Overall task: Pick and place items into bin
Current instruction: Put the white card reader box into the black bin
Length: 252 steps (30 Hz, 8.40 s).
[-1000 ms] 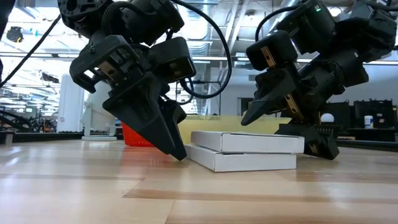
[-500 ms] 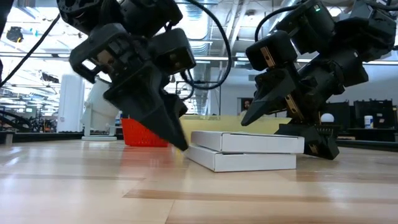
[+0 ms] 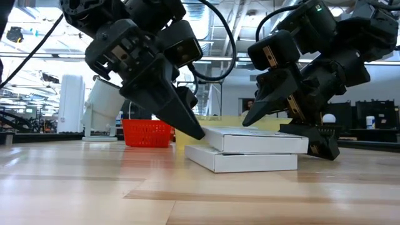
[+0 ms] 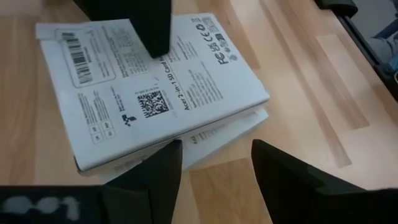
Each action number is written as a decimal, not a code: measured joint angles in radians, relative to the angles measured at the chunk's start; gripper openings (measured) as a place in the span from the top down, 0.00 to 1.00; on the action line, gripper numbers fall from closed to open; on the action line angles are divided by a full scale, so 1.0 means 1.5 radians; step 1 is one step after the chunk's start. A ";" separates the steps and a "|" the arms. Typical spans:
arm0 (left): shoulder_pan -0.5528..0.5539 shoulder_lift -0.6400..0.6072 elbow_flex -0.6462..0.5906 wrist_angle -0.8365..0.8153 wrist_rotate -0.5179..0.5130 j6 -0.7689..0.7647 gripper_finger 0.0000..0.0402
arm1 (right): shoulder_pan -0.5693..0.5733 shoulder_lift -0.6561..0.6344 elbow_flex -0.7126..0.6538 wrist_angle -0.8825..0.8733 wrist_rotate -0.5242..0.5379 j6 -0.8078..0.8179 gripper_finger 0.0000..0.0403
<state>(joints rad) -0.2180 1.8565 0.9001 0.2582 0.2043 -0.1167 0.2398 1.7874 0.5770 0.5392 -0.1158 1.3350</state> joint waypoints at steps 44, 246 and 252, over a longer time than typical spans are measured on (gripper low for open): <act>0.014 -0.001 0.000 0.038 -0.003 0.013 0.53 | -0.005 -0.013 -0.001 0.032 -0.009 -0.042 0.77; -0.056 0.067 0.017 -0.036 -0.169 -0.291 0.53 | 0.126 -0.112 -0.006 -0.301 0.299 -0.494 0.71; -0.055 0.069 0.034 -0.052 -0.178 -0.255 0.53 | 0.127 -0.108 0.022 -0.297 0.270 -0.512 0.71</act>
<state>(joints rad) -0.3012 1.9592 0.9512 0.1799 -0.0622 -0.4995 0.4297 1.6250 0.6094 0.0945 0.2886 0.5668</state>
